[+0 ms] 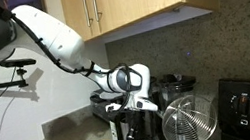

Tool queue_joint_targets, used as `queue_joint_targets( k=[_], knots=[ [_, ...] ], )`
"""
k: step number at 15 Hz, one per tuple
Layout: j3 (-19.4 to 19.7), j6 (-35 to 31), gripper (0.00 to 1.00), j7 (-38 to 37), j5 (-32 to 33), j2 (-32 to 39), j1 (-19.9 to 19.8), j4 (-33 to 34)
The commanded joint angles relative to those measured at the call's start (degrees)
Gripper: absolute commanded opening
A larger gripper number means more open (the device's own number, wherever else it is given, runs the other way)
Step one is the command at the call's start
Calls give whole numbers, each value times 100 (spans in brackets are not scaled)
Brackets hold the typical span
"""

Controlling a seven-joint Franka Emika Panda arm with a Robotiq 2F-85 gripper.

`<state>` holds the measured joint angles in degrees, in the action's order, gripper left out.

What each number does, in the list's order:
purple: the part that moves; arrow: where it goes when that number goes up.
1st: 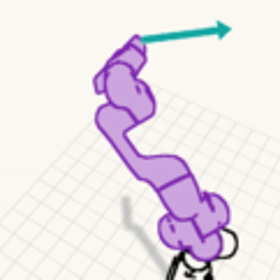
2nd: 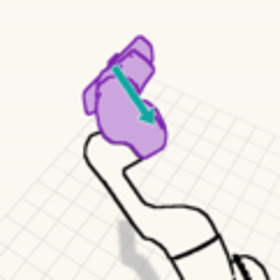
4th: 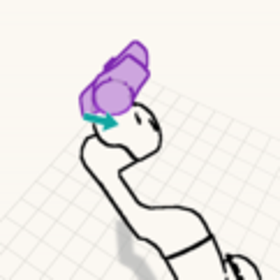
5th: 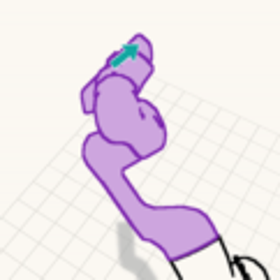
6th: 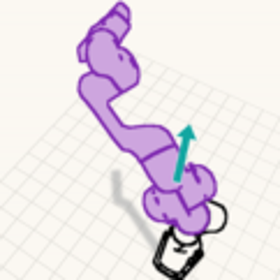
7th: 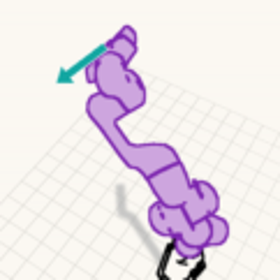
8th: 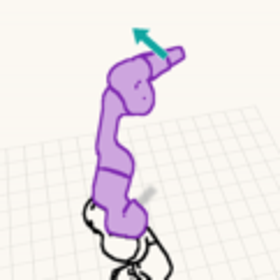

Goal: Use the white towel to wipe the white bowl

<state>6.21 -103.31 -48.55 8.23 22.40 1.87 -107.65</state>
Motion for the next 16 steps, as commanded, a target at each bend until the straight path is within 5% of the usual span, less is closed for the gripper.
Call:
queue_joint_targets(
  k=[1,8,16],
  knots=[
    [10,-192,3,149,-196,-68,-106,33],
    [144,80,3,39,546,-65,6,158],
    [124,465,3,139,681,-401,-28,225]
  ],
)
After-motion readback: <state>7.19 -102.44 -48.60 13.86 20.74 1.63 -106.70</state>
